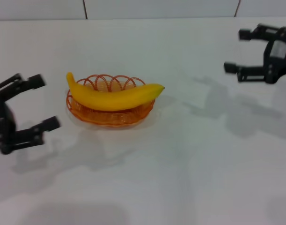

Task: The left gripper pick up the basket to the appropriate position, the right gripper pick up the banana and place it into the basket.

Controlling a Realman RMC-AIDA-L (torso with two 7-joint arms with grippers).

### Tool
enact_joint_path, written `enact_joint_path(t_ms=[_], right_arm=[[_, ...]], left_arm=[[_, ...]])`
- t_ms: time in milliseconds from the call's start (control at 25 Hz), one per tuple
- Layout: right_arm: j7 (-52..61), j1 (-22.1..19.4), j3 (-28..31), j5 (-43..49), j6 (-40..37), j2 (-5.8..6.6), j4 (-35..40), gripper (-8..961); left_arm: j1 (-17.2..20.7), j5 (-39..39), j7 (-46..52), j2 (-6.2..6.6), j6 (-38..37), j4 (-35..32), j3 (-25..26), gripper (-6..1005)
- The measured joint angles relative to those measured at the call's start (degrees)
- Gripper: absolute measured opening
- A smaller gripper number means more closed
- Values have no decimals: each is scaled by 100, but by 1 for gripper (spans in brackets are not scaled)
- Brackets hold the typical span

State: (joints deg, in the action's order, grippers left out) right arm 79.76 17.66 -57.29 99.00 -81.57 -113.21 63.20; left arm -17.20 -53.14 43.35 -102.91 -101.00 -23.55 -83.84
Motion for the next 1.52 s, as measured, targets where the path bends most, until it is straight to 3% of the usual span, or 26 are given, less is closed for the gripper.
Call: enact_joint_path(t_ms=[120,280,360,520,640,720,880,1520], right_arm=[[316,174,28,463,-263,31,9,877],[582,370,-9,1049,-314,15,38,877],[648,432,-45,1295,-366,-46,97,877],[732,500,-56,1745,-441,-211,221,877],[740,584,-123,1815,-502,-258,226,877],[747,631,-185,1795,-554,-262,208,877],[834,688,-338,1807,-598,-269,166,877],[893,718,-477,1974,-615,-270,220,877]], left_arm=[[39,-409,326,159,-69,-12,412,892],[316,-1722,1034,115,-74,-709,1705,893],[466,-2473,1540,-60,-78,-1379,2433,893],[508,-3819,2142,-645,-96,-2609,3632,893],[445,-4440,2275,-1020,-111,-3117,4104,893],[342,-4645,2278,-1129,-114,-3165,4273,893],[157,-4940,2276,-1193,-109,-3110,4412,892],[155,-5043,2303,-1202,-104,-3116,4564,893]])
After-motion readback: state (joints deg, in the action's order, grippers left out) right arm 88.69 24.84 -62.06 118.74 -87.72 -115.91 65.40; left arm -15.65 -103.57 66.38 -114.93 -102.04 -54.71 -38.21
